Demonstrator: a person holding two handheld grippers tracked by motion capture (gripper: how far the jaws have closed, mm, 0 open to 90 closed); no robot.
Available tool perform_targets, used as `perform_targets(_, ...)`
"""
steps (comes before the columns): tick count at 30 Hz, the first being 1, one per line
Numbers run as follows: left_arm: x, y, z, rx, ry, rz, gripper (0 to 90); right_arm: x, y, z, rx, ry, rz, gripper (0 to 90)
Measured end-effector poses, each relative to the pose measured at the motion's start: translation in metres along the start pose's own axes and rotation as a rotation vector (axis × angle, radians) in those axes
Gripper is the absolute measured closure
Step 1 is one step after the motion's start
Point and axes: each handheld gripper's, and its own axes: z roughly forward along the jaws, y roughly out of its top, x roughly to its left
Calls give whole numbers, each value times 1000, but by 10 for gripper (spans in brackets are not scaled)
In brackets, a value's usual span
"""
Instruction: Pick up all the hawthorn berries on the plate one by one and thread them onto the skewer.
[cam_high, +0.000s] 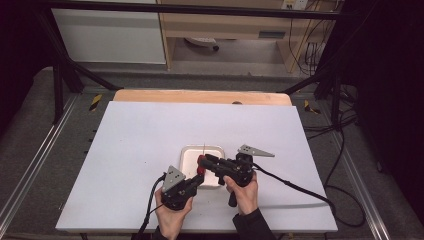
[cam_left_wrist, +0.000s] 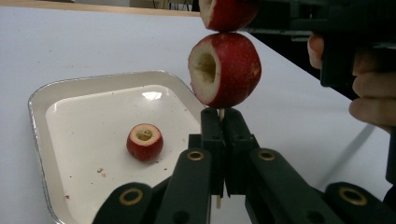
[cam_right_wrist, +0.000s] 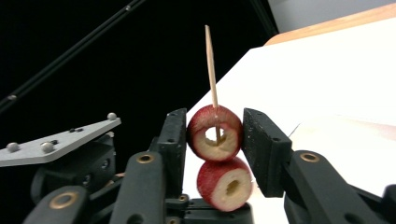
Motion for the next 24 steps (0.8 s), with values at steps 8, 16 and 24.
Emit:
perform_targets(8, 15, -6, -9, 34, 35, 33, 887, -6, 18, -10, 31, -103, -110, 280)
perform_targets(16, 32, -13, -23, 58, 54, 65, 886, -18, 27, -12, 153, -173, -228, 115)
perform_targets(24, 47, -18, -35, 82, 66, 64, 885, -27, 32, -7, 331, -252, -332, 78)
